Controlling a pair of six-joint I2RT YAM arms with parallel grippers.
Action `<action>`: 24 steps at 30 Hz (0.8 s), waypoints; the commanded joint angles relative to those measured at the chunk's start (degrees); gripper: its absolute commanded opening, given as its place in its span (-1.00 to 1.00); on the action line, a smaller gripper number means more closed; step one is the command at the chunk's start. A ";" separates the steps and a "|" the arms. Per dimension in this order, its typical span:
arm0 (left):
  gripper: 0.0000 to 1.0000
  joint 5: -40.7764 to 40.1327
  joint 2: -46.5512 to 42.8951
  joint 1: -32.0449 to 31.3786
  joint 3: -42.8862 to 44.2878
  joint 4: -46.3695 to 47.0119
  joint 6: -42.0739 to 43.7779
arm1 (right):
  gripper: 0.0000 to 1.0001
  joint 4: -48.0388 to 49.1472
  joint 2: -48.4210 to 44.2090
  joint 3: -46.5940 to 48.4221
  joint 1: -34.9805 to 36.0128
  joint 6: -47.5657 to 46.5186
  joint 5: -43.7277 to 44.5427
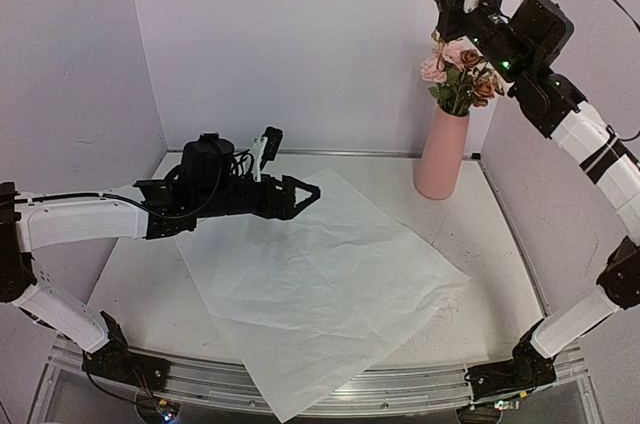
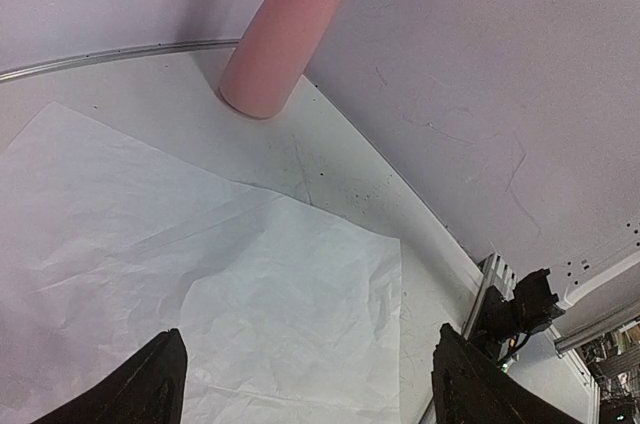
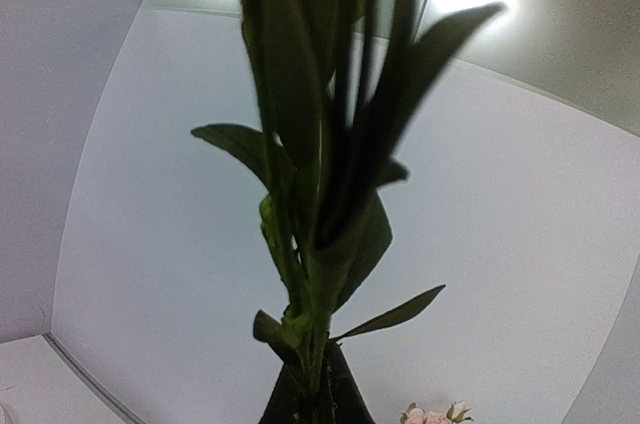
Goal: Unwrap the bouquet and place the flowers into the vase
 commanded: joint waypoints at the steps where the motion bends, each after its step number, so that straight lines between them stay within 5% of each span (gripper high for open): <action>1: 0.72 0.55 -0.69 -0.10 1.67 1.30 0.45 | -1.00 4.78 0.85 2.10 0.05 -0.13 1.35; 24: 0.72 0.55 -0.08 -0.05 1.95 1.30 0.93 | -1.00 7.87 15.51 3.51 -0.96 -7.97 15.10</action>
